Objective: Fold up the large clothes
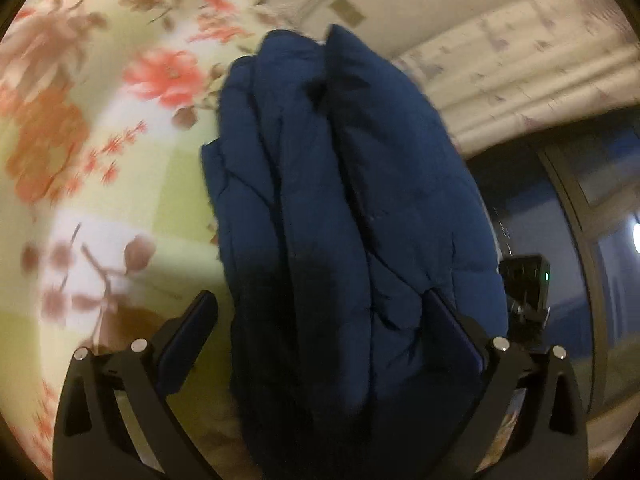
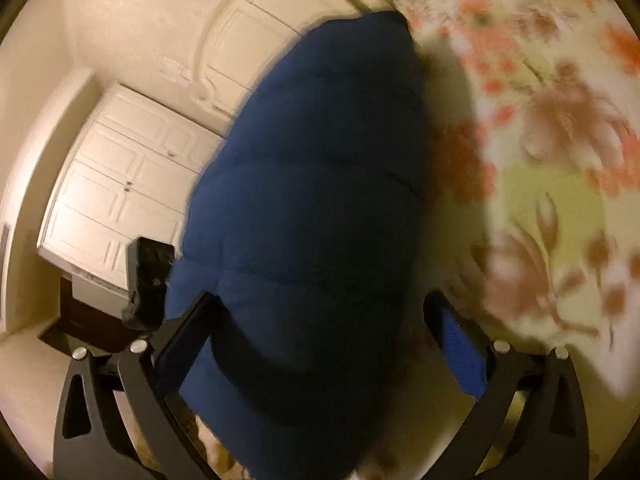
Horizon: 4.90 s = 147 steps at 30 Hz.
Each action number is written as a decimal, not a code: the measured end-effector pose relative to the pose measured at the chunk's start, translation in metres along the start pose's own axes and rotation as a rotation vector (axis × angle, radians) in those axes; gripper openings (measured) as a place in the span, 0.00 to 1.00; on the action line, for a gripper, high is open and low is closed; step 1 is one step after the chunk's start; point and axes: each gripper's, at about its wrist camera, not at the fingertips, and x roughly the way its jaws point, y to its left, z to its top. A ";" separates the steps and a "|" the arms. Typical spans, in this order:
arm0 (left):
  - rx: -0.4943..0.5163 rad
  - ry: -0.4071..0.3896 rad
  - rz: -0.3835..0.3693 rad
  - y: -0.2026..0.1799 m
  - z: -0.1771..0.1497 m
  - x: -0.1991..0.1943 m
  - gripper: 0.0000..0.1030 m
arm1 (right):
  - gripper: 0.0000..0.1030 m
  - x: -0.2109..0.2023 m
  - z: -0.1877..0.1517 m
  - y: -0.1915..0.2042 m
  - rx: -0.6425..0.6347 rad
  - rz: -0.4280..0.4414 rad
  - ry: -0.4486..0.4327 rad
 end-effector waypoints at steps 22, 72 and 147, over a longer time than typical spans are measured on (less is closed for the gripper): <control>0.174 -0.243 -0.166 -0.123 0.086 0.049 0.58 | 0.75 -0.078 0.082 0.049 -0.348 -0.094 -0.361; 0.510 -0.757 0.767 -0.339 -0.044 -0.032 0.98 | 0.95 -0.176 -0.002 0.167 -0.549 -0.750 -0.587; 0.470 -0.623 0.718 -0.321 -0.052 -0.007 0.98 | 0.95 -0.146 -0.008 0.145 -0.515 -0.744 -0.474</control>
